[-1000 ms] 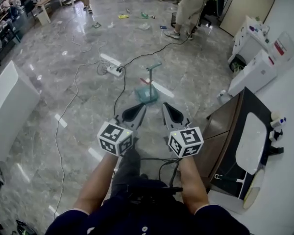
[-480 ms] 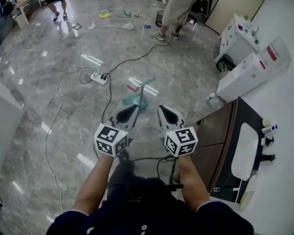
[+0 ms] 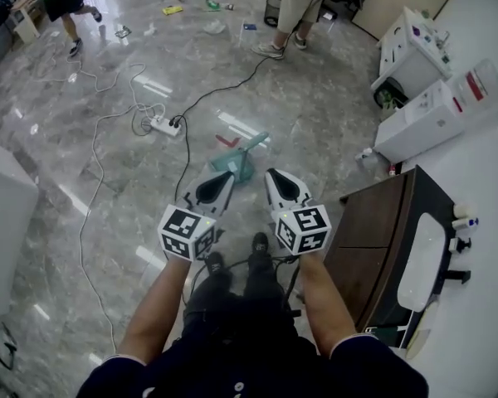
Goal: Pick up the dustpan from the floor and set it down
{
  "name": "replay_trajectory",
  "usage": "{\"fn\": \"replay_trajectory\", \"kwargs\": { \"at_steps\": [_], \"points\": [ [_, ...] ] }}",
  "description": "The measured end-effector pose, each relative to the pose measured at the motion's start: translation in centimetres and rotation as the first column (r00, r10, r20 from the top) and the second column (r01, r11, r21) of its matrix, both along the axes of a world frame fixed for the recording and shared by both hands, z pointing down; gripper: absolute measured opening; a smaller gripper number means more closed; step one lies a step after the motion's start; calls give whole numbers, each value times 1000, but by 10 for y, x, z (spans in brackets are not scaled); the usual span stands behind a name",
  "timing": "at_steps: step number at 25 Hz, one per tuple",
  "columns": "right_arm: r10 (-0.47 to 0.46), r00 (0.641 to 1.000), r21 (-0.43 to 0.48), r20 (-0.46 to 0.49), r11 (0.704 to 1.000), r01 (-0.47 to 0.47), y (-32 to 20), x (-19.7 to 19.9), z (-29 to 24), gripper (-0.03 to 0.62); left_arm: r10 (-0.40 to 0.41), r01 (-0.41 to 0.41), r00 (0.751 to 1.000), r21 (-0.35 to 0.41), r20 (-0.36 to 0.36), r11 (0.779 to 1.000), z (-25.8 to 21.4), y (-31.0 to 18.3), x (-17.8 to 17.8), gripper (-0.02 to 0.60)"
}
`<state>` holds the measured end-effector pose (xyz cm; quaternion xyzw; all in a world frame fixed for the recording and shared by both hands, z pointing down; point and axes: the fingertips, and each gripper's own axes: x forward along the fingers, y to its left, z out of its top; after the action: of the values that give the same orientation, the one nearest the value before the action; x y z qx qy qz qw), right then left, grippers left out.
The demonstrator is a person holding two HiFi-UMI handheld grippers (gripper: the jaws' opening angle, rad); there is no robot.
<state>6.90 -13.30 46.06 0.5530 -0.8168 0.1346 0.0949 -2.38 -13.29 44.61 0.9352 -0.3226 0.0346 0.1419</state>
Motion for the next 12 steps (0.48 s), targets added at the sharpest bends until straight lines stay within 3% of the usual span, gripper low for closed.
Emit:
{"fn": "replay_trajectory", "kwargs": {
  "at_steps": [7,10,11,12],
  "points": [
    [-76,995,-128,-60,989,68,-58,18,77,8,-40,41,998,-28,50,999,33,-42,26,14],
    [-124,990,-198,-72,974,107,-77,24,121,9,-83,90,993,-83,84,992,54,-54,37,14],
    [-142,988,-222,-66,967,124,-83,26,134,20,-95,104,990,-92,100,990,60,-57,41,14],
    [-161,985,-247,-59,959,142,-89,28,147,75,-104,115,988,-95,114,989,65,-62,45,14]
  ]
}}
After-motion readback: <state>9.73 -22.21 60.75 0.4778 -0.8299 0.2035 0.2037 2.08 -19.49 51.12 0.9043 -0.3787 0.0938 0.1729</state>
